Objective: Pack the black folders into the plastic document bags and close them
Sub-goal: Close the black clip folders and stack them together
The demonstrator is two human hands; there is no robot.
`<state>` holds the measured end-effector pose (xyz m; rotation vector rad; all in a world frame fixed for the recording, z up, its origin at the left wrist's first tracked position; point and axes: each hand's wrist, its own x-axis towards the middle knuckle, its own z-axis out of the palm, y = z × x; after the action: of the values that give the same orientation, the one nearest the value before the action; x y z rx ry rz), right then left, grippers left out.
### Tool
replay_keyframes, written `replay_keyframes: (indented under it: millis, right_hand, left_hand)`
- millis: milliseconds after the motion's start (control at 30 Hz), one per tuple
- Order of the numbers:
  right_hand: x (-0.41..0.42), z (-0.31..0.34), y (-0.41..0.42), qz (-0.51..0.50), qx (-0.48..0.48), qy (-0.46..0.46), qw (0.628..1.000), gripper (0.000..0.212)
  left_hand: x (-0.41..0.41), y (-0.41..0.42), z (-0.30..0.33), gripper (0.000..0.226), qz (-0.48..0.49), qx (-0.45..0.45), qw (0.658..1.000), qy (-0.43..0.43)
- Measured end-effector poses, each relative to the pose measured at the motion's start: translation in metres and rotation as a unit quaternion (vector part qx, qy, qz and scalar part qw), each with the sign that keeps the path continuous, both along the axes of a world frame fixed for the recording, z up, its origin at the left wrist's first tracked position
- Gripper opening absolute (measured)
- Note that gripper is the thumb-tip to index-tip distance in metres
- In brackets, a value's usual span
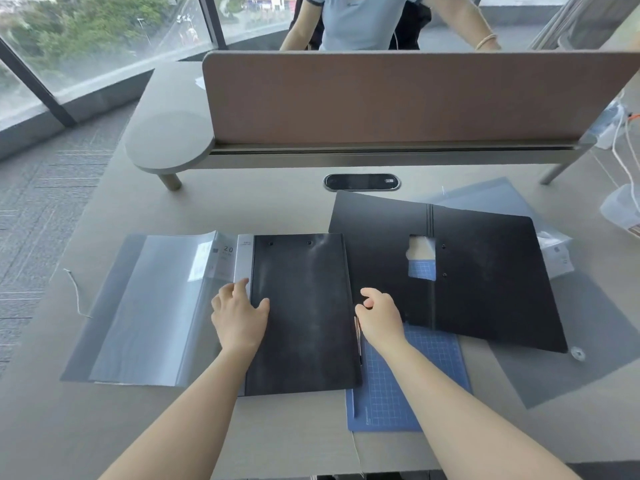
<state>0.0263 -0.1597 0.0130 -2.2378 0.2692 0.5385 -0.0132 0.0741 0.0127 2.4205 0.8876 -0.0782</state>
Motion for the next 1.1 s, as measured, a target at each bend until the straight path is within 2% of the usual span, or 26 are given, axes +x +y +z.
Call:
replay_keyframes:
  millis: [167,500,633,867,1100]
  right_hand:
    - [-0.005,0.001,-0.016,-0.034,-0.001,-0.02,0.999,0.04]
    - [0.005,0.017,-0.089,-0.102,-0.011,-0.056,0.993,0.042]
    - [0.016,0.022,-0.124,-0.128,-0.036,-0.072,0.989,0.05]
    - [0.039,0.022,-0.217,-0.153,-0.191,-0.088,0.966,0.061]
    - [0.064,0.015,-0.286,-0.173,-0.19,-0.062,0.964,0.068]
  left_hand:
    - [0.014,-0.022,0.01,0.047,-0.031,-0.039,0.997,-0.064]
    - [0.047,-0.106,0.02,0.04,-0.189,-0.085,0.976,-0.067]
    - [0.057,-0.145,0.022,0.049,-0.243,-0.092,0.965,-0.026]
    - [0.076,-0.237,0.02,0.072,-0.284,-0.058,0.956,0.041]
    - [0.091,-0.297,0.006,0.079,-0.266,-0.013,0.961,0.077]
